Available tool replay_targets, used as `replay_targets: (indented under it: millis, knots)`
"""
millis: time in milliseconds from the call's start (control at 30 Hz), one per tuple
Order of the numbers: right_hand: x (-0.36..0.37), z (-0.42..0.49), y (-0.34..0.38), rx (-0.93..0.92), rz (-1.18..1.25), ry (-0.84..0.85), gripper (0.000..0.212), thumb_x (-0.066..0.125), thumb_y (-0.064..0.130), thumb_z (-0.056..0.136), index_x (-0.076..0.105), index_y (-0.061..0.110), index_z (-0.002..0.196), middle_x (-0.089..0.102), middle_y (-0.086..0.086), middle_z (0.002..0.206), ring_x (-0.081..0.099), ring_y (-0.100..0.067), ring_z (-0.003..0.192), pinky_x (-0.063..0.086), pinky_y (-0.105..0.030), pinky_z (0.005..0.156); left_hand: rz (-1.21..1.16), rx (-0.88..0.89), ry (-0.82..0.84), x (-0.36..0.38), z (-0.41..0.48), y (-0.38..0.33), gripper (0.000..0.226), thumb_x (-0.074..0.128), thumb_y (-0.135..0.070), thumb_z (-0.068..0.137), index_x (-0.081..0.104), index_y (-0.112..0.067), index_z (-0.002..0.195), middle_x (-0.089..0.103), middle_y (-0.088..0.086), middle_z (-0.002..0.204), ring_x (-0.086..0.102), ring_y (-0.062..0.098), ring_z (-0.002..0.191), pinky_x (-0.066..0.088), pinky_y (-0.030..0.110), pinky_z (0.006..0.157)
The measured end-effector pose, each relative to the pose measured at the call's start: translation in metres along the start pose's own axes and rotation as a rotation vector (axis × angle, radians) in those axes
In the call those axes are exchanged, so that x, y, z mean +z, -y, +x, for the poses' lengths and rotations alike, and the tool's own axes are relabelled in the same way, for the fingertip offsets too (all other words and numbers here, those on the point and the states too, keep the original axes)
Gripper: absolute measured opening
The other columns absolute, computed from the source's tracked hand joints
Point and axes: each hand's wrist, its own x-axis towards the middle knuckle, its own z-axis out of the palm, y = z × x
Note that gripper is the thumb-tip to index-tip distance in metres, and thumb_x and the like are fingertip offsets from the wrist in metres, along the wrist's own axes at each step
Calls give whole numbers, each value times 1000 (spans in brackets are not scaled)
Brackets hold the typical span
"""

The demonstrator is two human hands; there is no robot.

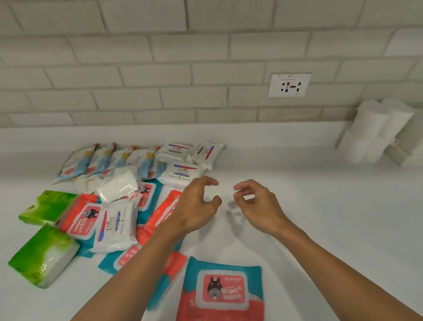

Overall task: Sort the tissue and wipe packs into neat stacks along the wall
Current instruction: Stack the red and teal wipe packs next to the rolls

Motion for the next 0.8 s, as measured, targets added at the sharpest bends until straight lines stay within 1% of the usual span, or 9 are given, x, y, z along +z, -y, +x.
replay_targets:
  millis: [67,167,267,333,400,567,633,733,800]
  knots:
    - [17,-2,6,14,-27,17,22,61,22,94,59,25,116,61,7,114,61,-10,92,45,-11,74,25,-21,29,-10,-5,14,37,62,-25,92,51,-28,128,46,-5,139,48,16,122,41,26,100]
    - [39,-3,15,21,-49,34,20,61,22,95,59,25,115,60,10,110,61,-10,94,43,-7,69,67,-34,35,-25,-11,37,38,62,-27,90,51,-28,127,49,-2,138,54,15,113,47,30,99]
    - [57,-3,22,33,-59,47,19,60,22,95,59,25,114,61,8,113,59,-7,90,42,-6,65,91,-58,20,-37,-13,54,38,62,-22,90,53,-23,126,51,-1,137,52,14,117,45,24,97]
    - [69,0,24,43,-67,60,18,59,24,95,58,26,113,59,10,112,57,-7,88,43,-6,64,123,-70,-1,-43,-13,64,38,62,-23,90,53,-22,127,53,-1,136,51,16,120,43,24,96]
    - [81,2,26,66,-73,79,17,59,24,95,57,26,112,56,12,109,56,-7,91,43,-7,63,140,-104,-13,-46,-13,72,41,63,-26,89,51,-23,128,53,-1,136,52,16,121,45,25,95]
    - [100,12,30,112,-21,109,17,57,21,96,58,21,114,56,6,113,56,-9,100,43,-6,56,138,-196,-19,-49,-11,87,48,67,-33,86,49,-25,130,53,-3,135,52,16,121,52,34,96]
    - [103,19,34,132,-32,102,19,57,20,96,56,22,116,56,5,116,55,-10,102,45,-7,59,138,-225,-28,-49,-9,90,50,68,-36,85,48,-25,130,52,-2,135,53,16,120,52,35,96]
    - [105,31,37,172,-75,81,24,57,21,96,53,21,120,55,-2,130,57,-15,111,54,-23,77,146,-306,-2,-52,-4,91,58,69,-40,83,43,-26,133,51,-1,136,56,18,118,54,38,94]
    - [106,38,37,203,-134,121,31,58,24,96,49,20,125,54,-4,134,57,-18,116,54,-27,83,173,-338,36,-52,1,91,66,70,-41,82,38,-25,138,51,0,138,56,20,120,53,39,95]
